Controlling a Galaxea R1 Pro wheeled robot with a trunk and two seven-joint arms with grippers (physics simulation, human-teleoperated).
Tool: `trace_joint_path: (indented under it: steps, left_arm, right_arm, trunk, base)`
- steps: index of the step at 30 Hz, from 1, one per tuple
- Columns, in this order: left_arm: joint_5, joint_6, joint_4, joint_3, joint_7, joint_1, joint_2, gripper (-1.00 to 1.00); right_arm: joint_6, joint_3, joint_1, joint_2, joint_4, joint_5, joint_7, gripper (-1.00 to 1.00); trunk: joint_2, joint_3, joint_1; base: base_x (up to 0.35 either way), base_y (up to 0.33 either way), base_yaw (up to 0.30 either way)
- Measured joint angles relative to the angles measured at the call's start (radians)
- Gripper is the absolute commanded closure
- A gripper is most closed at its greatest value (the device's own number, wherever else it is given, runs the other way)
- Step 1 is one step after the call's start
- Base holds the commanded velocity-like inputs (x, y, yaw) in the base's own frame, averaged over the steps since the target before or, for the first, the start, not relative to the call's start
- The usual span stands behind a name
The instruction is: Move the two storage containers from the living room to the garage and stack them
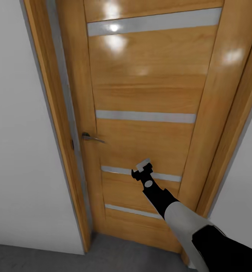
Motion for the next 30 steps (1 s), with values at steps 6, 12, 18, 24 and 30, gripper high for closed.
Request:
trace_joint_path:
  steps: [6, 12, 18, 24, 30]
  left_arm:
    - [0.0, 0.0, 0.0, 0.0, 0.0, 0.0, 0.001, -1.0]
    - [0.0, 0.0, 0.0, 0.0, 0.0, 0.0, 0.0, -1.0]
    - [0.0, 0.0, 0.0, 0.0, 0.0, 0.0, 0.0, -1.0]
    - [0.0, 0.0, 0.0, 0.0, 0.0, 0.0, 0.0, -1.0]
    - [0.001, 0.0, 0.0, 0.0, 0.0, 0.0, 0.0, -1.0]
  right_arm:
    - [0.002, 0.003, 0.0, 0.0, 0.005, -0.002, 0.001, -1.0]
    - [0.013, 0.008, -0.07, 0.0, 0.111, -0.005, -0.005, -1.0]
    - [0.019, 0.004, -0.078, 0.0, 0.098, -0.007, -0.019, -1.0]
    - [0.022, 0.0, -0.078, 0.0, 0.029, -0.013, -0.074, -1.0]
    - [0.016, -0.001, -0.078, 0.0, 0.026, -0.014, -0.083, -1.0]
  trunk:
    - [0.0, 0.0, 0.0]
    - [0.0, 0.0, 0.0]
    - [0.0, 0.0, 0.0]
    - [0.0, 0.0, 0.0]
    - [0.0, 0.0, 0.0]
  base:
    - [0.321, 0.0, 0.0]
    - [0.321, 0.0, 0.0]
    - [0.321, 0.0, 0.0]
    - [0.321, 0.0, 0.0]
    - [0.321, 0.0, 0.0]
